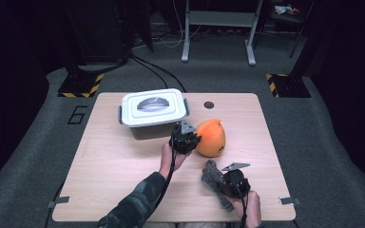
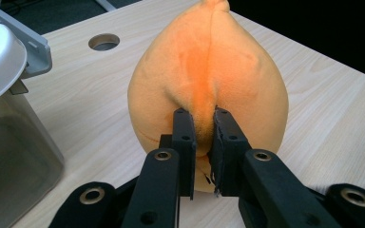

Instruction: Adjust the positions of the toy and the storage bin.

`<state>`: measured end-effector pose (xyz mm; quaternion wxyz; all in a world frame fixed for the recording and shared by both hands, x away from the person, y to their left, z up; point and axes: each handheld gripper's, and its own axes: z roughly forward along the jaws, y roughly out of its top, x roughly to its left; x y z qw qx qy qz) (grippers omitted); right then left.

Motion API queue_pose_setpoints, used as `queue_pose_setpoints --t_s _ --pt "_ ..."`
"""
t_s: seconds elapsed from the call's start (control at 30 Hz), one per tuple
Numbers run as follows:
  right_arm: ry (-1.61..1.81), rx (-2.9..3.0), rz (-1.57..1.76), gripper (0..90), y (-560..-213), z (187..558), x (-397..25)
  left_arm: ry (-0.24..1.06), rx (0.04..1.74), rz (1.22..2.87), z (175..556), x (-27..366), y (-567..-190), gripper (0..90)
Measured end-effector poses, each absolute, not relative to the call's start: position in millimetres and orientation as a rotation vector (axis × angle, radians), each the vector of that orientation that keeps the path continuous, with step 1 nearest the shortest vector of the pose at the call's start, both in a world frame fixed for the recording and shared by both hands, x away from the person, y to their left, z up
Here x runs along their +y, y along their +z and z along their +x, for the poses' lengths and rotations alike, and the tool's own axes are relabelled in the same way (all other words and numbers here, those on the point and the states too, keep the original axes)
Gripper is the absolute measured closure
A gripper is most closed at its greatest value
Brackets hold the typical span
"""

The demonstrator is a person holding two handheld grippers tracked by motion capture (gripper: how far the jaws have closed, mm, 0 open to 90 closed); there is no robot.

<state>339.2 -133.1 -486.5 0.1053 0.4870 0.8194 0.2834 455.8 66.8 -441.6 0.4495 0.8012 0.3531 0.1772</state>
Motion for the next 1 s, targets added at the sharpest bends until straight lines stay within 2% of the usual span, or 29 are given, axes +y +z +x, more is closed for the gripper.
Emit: queue_pose_setpoints --t_s 0.1,0.17,0.23,0.3,0.6,0.83,1.0 --pt "0.836 2.452 1.407 75.5 -490 338 -126 0.438 0.868 1.984 456 67 -442 81.5" --pt "0.845 2.473 1.392 71.6 -491 337 -122 0.436 0.870 1.984 456 66 -442 81.5" --pt "0.862 2.489 1.364 64.1 -492 336 -118 0.436 0.868 1.989 456 67 -441 81.4" --pt "0.894 2.512 1.343 51.3 -489 335 -118 0.437 0.870 1.987 456 67 -441 81.4" --pt "1.039 2.431 1.285 20.8 -467 334 -132 0.435 0.868 1.993 455 67 -441 81.4" --pt "1.014 2.274 1.396 9.4 -469 351 -168 0.429 0.866 1.996 456 68 -441 81.2" --pt "0.957 2.157 1.482 5.8 -482 368 -201 0.429 0.866 1.994 456 68 -441 81.4"
